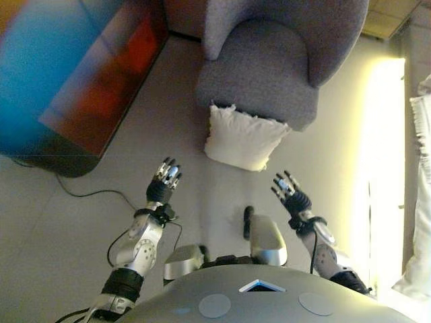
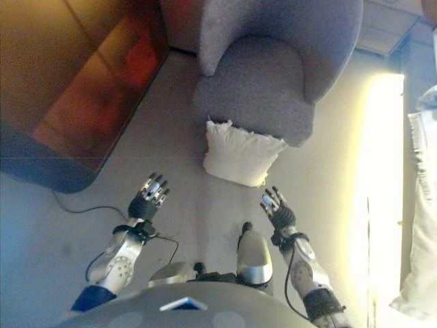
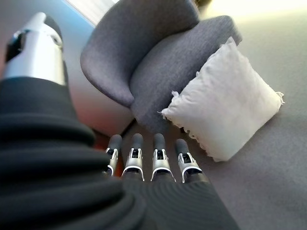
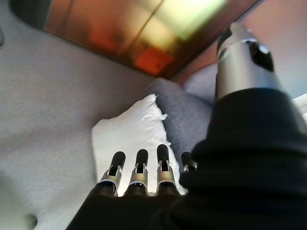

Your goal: Pick up the cushion and take it to the sofa

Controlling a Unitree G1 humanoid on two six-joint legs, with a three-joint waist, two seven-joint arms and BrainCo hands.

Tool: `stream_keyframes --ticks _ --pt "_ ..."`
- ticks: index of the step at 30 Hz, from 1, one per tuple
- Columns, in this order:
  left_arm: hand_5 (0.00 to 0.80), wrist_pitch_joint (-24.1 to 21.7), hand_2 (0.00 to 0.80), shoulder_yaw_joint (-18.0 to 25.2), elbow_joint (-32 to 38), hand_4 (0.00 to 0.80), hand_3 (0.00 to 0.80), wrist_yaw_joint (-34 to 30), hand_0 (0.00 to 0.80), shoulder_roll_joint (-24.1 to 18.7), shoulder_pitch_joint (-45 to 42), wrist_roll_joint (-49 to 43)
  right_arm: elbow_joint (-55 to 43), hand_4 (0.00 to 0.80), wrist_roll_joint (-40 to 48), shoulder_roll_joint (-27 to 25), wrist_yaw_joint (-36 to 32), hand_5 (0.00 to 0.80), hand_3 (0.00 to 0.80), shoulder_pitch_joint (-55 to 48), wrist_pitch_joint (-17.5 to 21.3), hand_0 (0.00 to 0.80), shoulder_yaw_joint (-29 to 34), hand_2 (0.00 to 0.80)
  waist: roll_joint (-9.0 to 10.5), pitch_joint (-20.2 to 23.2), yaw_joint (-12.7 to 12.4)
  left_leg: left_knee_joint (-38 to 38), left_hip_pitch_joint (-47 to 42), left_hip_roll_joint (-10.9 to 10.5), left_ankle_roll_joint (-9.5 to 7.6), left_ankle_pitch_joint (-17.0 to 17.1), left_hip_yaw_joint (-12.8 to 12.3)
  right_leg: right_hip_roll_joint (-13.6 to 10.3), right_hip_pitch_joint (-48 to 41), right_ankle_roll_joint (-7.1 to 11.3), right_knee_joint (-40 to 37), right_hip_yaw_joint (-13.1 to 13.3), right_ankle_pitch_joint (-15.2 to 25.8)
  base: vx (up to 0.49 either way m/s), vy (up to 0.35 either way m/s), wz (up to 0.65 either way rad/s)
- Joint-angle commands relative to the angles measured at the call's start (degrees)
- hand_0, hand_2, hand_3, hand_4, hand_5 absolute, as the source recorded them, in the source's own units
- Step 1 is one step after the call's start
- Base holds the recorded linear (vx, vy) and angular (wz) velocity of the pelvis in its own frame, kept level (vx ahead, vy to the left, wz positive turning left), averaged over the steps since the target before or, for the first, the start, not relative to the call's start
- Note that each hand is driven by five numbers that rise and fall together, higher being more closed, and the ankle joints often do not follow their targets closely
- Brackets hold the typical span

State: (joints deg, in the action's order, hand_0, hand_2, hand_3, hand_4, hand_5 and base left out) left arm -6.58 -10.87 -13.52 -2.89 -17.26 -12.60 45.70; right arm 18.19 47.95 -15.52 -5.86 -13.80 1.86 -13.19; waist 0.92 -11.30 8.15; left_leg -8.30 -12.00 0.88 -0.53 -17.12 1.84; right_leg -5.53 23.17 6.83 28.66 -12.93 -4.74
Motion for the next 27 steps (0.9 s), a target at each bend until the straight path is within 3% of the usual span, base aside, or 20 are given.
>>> stream_keyframes --ticks 1,2,4,6,8,11,12,14,16,18,21,27 --pt "0.000 -1.4 0.000 -0.4 7.5 0.000 0.000 -0.5 0.000 -0.5 -3.8 -1.4 -3.6 0.000 0.3 0.6 -1.8 0.000 0.000 -0.3 0.0 0.000 0.1 0.000 1.70 6.2 1.9 -9.9 -4.9 0.9 4.25 12.1 -6.0 -0.6 -5.3 0.09 -22.5 1.6 15.8 0.328 -0.084 0.14" --pt "0.000 -1.7 0.000 -0.4 8.1 0.000 0.000 0.0 0.000 -0.6 -3.6 -0.8 -4.4 0.000 0.2 0.2 -1.9 0.000 0.000 -0.3 -0.4 0.000 0.0 0.000 1.61 6.9 2.5 -13.7 -4.6 2.5 5.74 15.6 -7.0 0.1 -6.2 -1.14 -22.0 2.6 14.1 0.368 -0.131 0.22" --pt "0.000 -2.7 0.000 -0.8 8.4 0.000 0.000 1.6 0.000 0.0 -2.2 0.3 -3.3 0.000 -0.7 -0.6 -2.8 0.000 0.000 0.8 -0.6 0.000 -0.4 0.000 2.24 7.4 2.0 -28.5 0.5 3.4 7.55 21.6 -7.0 1.5 -9.7 -3.84 -22.2 4.2 11.9 0.398 -0.189 0.12" --pt "0.000 -3.4 0.000 -1.6 8.6 0.000 0.000 3.1 0.000 1.0 -0.8 0.7 -1.5 0.000 -1.3 -1.2 -3.2 0.000 0.000 2.7 -0.8 0.000 -1.0 0.000 4.43 7.1 0.4 -42.1 9.7 3.1 6.12 20.1 -7.5 1.1 -13.9 -5.47 -22.8 6.2 10.1 0.363 -0.150 -0.36" --pt "0.000 -4.3 0.000 -2.2 8.5 0.000 0.000 3.9 0.000 1.4 -0.1 0.9 0.1 0.000 -1.0 -1.6 -4.3 0.000 0.000 4.2 0.0 0.000 -2.0 0.000 5.34 5.8 -1.7 -44.0 17.3 3.6 4.34 18.2 -7.3 1.5 -17.5 -5.88 -22.9 7.9 8.5 0.304 -0.002 -0.57" --pt "0.000 -5.2 0.000 -1.8 8.6 0.000 0.000 4.5 0.000 0.5 -0.3 1.6 -0.3 0.000 -0.1 -1.7 -4.8 0.000 0.000 5.3 0.4 0.000 -2.6 0.000 5.36 4.1 -4.2 -31.7 23.3 5.5 3.21 18.9 -8.1 2.0 -21.0 -5.55 -22.5 9.0 5.2 0.311 0.138 -0.56" --pt "0.000 -5.1 0.000 -1.2 8.7 0.000 0.000 4.4 0.000 0.1 -0.5 1.7 -0.6 0.000 -0.1 -1.5 -4.6 0.000 0.000 5.3 0.6 0.000 -2.7 0.000 4.46 3.6 -5.1 -23.2 23.7 5.9 3.67 20.4 -7.2 2.7 -21.8 -4.94 -22.2 9.8 4.0 0.316 0.227 -0.53" --pt "0.000 -4.7 0.000 -0.2 9.5 0.000 0.000 4.5 0.000 -0.4 -1.1 1.9 -1.9 0.000 0.3 -1.6 -4.9 0.000 0.000 4.9 0.4 0.000 -2.8 0.000 3.18 2.6 -7.0 -9.7 23.1 6.2 4.96 22.2 -3.3 3.5 -24.2 -3.29 -22.2 12.5 1.9 0.390 0.268 -0.47" --pt "0.000 -4.3 0.000 1.4 10.9 0.000 0.000 4.6 0.000 -0.5 -2.4 1.7 -3.1 0.000 0.3 -1.9 -5.0 0.000 0.000 4.3 -0.1 0.000 -2.5 0.000 2.58 2.7 -8.9 -2.1 23.1 5.7 6.16 22.1 1.9 2.7 -25.7 -1.89 -22.1 15.2 0.5 0.390 0.182 -0.81" --pt "0.000 -4.2 0.000 2.4 10.9 0.000 0.000 4.4 0.000 -0.4 -2.8 1.6 -2.7 0.000 0.5 -1.8 -5.0 0.000 0.000 4.2 -0.6 0.000 -1.9 0.000 2.44 3.2 -9.0 -1.8 21.5 5.8 6.32 19.6 2.2 0.8 -26.0 -0.86 -21.2 15.4 -0.3 0.275 0.114 -1.25" --pt "0.000 -4.0 0.000 3.7 9.9 0.000 0.000 3.5 0.000 -0.8 -2.7 2.3 -2.8 0.000 -0.2 -0.9 -5.2 0.000 0.000 2.9 -1.1 0.000 -0.5 0.000 1.19 4.3 -7.7 -0.8 18.9 6.6 6.77 18.3 0.2 -1.2 -24.4 0.48 -18.9 14.3 -0.6 0.219 0.100 -0.88" --pt "0.000 -4.3 0.000 4.6 8.9 0.000 0.000 3.5 0.000 -1.9 -2.6 3.5 -3.4 0.000 -1.6 -0.3 -5.1 0.000 0.000 1.5 -2.1 0.000 0.0 0.000 0.31 5.2 -6.3 -2.0 17.4 7.2 6.97 16.2 -2.0 -2.2 -23.7 0.54 -18.6 13.6 -1.2 0.136 0.008 -0.23"
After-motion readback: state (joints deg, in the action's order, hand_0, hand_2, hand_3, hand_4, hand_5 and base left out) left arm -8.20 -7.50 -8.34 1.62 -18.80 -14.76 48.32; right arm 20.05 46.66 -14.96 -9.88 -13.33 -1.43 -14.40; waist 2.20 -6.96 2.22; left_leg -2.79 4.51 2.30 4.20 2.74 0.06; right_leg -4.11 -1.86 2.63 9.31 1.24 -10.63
